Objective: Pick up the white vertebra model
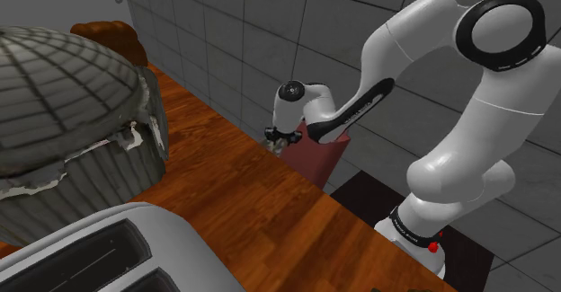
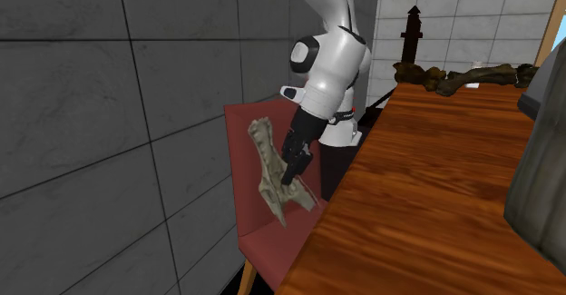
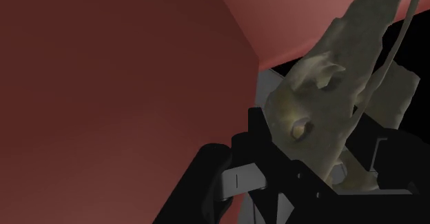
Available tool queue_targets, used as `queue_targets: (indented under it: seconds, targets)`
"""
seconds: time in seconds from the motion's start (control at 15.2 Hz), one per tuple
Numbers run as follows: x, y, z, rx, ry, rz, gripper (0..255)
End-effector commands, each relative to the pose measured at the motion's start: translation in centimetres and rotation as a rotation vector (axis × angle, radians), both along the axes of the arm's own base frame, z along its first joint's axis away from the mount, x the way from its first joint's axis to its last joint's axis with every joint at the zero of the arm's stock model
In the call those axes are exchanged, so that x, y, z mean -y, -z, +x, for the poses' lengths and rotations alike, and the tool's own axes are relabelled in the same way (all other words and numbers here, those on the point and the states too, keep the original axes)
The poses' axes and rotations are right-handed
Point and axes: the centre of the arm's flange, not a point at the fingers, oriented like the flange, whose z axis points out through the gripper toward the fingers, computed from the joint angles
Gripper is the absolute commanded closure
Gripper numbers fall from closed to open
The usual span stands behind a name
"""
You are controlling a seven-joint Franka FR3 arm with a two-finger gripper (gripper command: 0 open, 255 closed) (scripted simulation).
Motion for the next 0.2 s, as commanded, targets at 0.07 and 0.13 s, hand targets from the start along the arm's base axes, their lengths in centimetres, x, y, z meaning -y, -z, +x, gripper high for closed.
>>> queue_targets:
  seconds: [0.07, 0.13]
  targets:
    - [-0.06, -1.16, 0.16, 0.000, 0.000, 0.001, 255]
    - [-0.06, -1.16, 0.16, 0.000, 0.000, 0.001, 255]
